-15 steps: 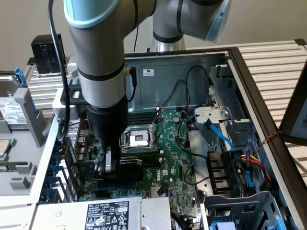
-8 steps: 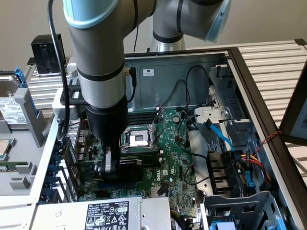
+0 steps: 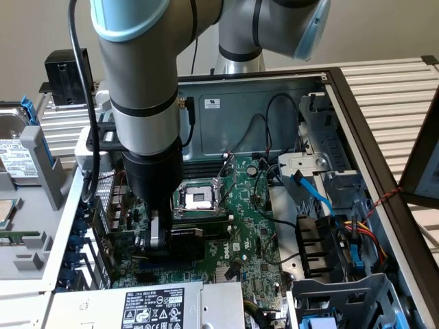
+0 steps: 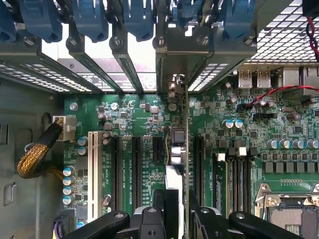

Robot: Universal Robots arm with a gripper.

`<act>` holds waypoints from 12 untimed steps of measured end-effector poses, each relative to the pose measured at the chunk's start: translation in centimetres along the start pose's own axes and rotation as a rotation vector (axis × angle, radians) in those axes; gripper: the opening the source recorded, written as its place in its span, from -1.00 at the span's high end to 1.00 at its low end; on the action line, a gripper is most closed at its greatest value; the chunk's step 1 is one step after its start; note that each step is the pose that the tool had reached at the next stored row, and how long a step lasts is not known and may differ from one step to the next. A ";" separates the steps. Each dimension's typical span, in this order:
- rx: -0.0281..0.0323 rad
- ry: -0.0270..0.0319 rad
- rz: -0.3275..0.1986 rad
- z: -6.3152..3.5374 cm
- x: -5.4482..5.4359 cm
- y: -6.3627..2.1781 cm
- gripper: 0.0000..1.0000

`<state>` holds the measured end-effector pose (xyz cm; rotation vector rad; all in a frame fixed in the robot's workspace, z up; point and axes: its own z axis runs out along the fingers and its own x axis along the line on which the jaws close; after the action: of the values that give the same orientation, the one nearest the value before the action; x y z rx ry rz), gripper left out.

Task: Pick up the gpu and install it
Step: 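Insert the gpu into the slot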

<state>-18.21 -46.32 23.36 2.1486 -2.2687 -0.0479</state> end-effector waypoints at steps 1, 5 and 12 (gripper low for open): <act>0.0000 0.0000 0.000 0.01 0.0 0.00 0.44; 0.0001 -0.0002 0.002 0.07 0.0 0.00 0.44; 0.0001 -0.0002 0.003 0.14 0.0 0.00 0.44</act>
<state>-18.21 -46.32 23.22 2.1458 -2.2716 -0.0479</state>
